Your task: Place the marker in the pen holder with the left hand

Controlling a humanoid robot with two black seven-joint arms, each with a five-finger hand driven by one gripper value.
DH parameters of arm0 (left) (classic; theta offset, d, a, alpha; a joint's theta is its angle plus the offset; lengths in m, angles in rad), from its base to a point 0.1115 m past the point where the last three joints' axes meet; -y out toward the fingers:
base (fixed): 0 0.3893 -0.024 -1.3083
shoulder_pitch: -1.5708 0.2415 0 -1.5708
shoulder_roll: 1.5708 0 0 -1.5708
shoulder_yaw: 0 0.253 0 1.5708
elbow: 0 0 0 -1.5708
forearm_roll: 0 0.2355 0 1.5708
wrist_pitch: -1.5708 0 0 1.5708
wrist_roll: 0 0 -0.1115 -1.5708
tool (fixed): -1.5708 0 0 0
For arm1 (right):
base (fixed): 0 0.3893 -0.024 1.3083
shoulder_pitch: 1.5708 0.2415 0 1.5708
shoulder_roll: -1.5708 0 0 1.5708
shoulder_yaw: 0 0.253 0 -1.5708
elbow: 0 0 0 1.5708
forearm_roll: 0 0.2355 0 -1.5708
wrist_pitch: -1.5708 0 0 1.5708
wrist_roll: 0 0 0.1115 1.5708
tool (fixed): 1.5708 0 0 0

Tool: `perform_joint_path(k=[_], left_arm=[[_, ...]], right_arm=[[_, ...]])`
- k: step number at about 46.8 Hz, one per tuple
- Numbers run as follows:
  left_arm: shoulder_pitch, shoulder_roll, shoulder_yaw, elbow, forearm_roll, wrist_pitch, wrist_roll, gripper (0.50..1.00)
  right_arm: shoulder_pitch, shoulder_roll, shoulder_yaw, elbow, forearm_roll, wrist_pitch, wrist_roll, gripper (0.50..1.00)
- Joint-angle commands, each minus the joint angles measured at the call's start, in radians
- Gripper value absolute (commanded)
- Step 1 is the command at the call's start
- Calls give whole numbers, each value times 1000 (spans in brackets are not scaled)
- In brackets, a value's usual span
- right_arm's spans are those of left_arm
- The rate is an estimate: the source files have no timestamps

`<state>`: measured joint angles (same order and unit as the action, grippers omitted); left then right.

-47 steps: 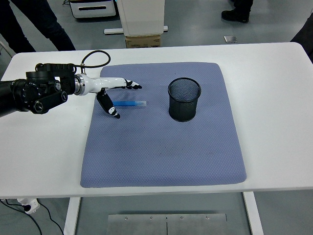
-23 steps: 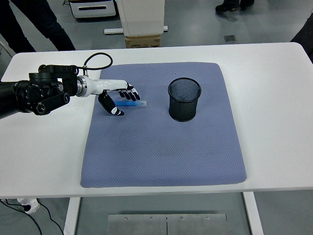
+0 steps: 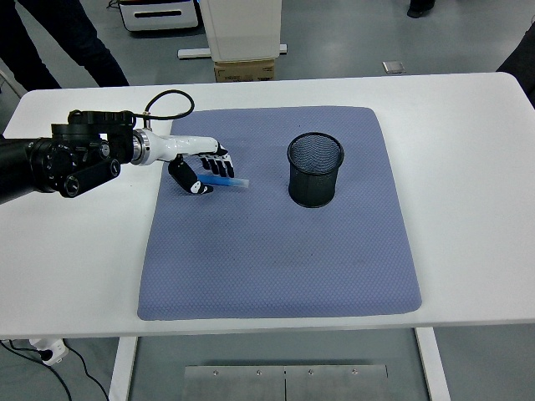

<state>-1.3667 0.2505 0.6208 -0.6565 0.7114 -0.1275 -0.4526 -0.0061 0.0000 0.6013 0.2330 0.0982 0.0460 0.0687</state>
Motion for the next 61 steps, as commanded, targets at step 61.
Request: perform_joint_path(k=[61], left_arm=[[9, -4, -9, 12, 13, 6, -15, 500]], right_arm=[[0, 0, 0, 0, 0, 0, 0, 1000]])
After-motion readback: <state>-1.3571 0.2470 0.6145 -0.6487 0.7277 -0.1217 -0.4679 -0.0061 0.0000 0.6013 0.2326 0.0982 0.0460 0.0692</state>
